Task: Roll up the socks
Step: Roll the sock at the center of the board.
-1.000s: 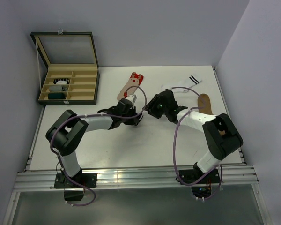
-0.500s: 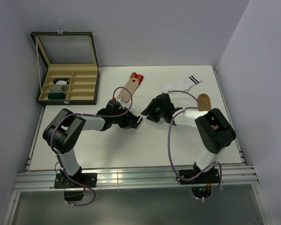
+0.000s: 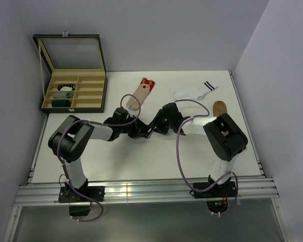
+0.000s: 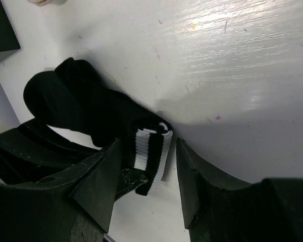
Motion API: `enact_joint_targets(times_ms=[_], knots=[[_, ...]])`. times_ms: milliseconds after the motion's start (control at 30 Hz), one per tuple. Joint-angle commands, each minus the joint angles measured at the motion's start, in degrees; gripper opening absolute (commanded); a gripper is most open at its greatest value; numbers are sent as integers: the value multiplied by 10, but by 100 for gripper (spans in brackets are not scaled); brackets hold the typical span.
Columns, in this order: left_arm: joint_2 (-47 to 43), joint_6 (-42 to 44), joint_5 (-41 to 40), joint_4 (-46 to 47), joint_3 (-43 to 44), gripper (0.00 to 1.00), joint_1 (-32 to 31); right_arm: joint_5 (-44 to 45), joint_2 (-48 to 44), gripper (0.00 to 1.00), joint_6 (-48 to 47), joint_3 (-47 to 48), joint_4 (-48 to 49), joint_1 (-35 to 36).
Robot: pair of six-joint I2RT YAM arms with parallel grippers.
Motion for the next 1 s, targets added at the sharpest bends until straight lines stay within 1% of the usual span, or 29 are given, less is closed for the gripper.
enact_joint_targets(times_ms=[0,67,167,200,267,300,367,400,467,500,567,600,667,700,800,867,967], knots=[[22,-1,0,-20,-7,1,1,15,15,54,-9,23,-4,8],[24,-2,2,-21,-7,1,2,21,20,53,-12,30,-14,11],[26,-5,5,-20,-8,1,3,29,27,45,-17,39,-25,12],[27,-5,5,-22,-8,2,2,32,29,40,-18,40,-26,13],[27,-5,8,-22,-9,2,4,36,33,34,-22,43,-33,13],[27,-5,10,-22,-11,2,5,36,34,28,-23,46,-34,13],[27,-3,11,-21,-13,3,7,43,35,21,-31,50,-47,13],[26,-1,11,-22,-13,6,7,47,35,10,-34,54,-53,13],[22,7,6,-29,-12,10,7,58,31,0,-43,61,-74,12],[15,11,4,-30,-11,16,7,60,30,0,-46,70,-80,13],[3,22,-10,-45,-9,23,7,69,27,0,-53,78,-109,14],[-13,28,-17,-52,-7,30,7,71,25,0,-55,85,-118,14],[-43,50,-44,-76,0,37,6,75,24,0,-56,93,-143,14],[-52,58,-53,-87,5,43,6,77,24,0,-55,102,-152,15],[-90,106,-102,-123,21,50,4,84,26,0,-48,118,-181,19],[-111,143,-126,-138,28,51,-1,87,27,0,-46,128,-199,21],[-132,201,-186,-145,34,51,-19,84,36,0,-41,149,-219,22]])
